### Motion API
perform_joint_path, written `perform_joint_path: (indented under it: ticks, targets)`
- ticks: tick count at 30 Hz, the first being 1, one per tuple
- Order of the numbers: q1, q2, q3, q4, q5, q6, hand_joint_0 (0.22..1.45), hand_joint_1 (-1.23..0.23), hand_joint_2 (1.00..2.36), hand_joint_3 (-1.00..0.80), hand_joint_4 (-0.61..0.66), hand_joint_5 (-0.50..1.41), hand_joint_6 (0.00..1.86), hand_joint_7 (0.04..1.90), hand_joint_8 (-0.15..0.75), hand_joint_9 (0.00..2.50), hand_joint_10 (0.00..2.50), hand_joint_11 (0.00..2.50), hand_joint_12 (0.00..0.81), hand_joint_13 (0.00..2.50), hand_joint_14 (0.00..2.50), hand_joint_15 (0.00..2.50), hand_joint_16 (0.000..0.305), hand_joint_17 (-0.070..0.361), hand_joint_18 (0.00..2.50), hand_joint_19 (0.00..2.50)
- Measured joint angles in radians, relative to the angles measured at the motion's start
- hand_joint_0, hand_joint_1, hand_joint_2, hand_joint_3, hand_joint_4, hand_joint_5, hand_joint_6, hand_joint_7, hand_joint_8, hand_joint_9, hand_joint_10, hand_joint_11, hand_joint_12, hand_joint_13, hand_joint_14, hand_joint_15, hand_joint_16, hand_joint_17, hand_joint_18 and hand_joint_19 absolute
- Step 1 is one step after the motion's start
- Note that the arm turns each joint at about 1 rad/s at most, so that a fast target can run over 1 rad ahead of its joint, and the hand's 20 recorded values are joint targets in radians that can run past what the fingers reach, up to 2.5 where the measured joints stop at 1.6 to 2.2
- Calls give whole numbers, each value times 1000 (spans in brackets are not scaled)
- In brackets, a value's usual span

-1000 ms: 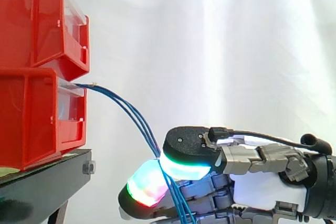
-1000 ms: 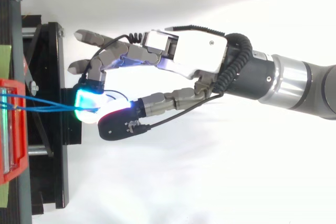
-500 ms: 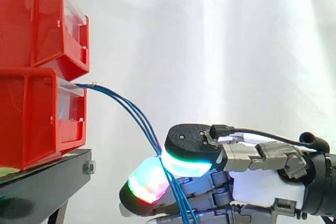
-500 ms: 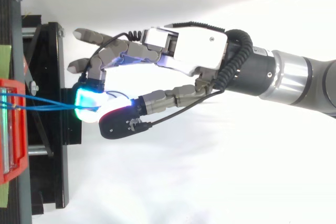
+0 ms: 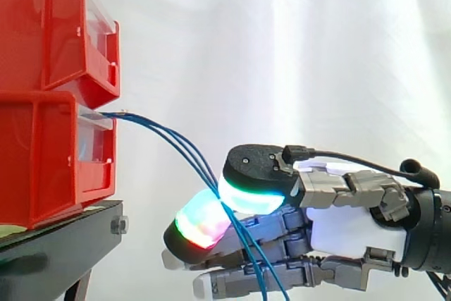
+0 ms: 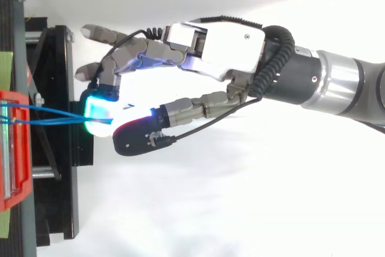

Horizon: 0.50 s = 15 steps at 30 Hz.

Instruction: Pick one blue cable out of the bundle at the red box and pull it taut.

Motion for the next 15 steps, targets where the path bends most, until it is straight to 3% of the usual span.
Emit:
perform_joint_path:
  ticks: [15]
  targets:
    - [-1,5,0,-12,-1,-5,608,-780,1014,-14,93,-160,882,921,362,516,3,162,381,170,0,0,57,129,255,98]
